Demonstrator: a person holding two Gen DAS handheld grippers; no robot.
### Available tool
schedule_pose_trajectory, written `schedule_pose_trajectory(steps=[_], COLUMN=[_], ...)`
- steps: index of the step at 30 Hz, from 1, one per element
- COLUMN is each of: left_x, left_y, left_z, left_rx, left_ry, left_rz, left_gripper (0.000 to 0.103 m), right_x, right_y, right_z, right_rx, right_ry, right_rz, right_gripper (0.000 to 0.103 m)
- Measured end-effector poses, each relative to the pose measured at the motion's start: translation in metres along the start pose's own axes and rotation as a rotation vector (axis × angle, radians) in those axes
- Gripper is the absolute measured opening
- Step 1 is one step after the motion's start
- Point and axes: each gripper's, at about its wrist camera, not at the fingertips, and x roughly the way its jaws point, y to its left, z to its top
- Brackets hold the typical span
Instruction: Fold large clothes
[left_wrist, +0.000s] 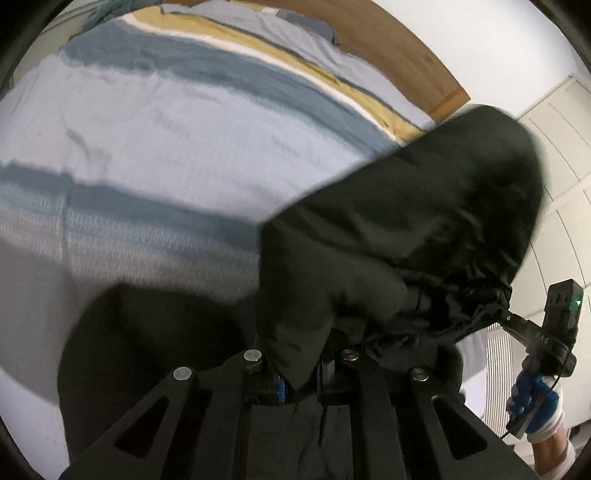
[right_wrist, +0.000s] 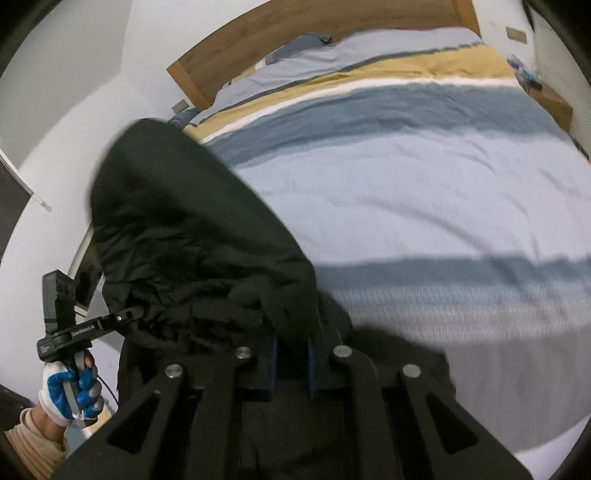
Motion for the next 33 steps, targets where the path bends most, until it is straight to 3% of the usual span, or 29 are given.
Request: schedule_pose_trajectory(steps=[7, 11, 17, 19, 21, 23, 25, 27, 33], left_x=[0.024, 0.023, -0.007, -0.028, -0.046, -0.066, -0.078, -0.079, -0.042], left_y=[0.021, 0.02, 0.008, 0.003, 0.001, -0.009, -0.015, -0.028, -0.085], left_z=[-0.059, -0.073, -0.084, -0.09, -0.096, -0.094, -0.088, -0.082, -0.066], left_rx=[0.004, 0.043, 0.071, 0.087, 0.102, 0.122, 0.131, 0.147, 0.19], left_ry=[0.064, 0.081, 0.082, 0.059, 0.031, -0.01, -0.049, -0.068, -0.071], left_rz=[0.072, 0.127, 0.187, 0.219, 0.244, 0.26, 0.253, 0.225, 0.143], left_gripper=[0.016, 0.022, 0.038, 0.051, 0.056, 0.059, 0.069, 0.072, 0.074], right_x=[0.024, 0.026, -0.001, -0.019, -0.042, -0.059, -0.07, -0.072, -0.041], right_y=[-0.039, -0.044, -0.031, -0.029, -0.027, -0.019, -0.009, 0.006, 0.053], right_z=[-0.089, -0.111, -0.109, -0.107, -0.106, -0.099, -0.09, -0.079, -0.064], right_rx=[0.075, 0.07, -0.03, -0.058, -0.067, -0.087, -0.109, -0.131, -0.206], right_ry=[0.086, 0.092, 0.094, 0.089, 0.061, 0.033, 0.01, -0.003, 0.006], right_rz=[-0.04, -0.071, -0.132, -0.153, -0.159, -0.153, -0.138, -0.114, -0.082], right_gripper=[0.011, 0.012, 0.013, 0.024, 0.047, 0.048, 0.049, 0.053, 0.055])
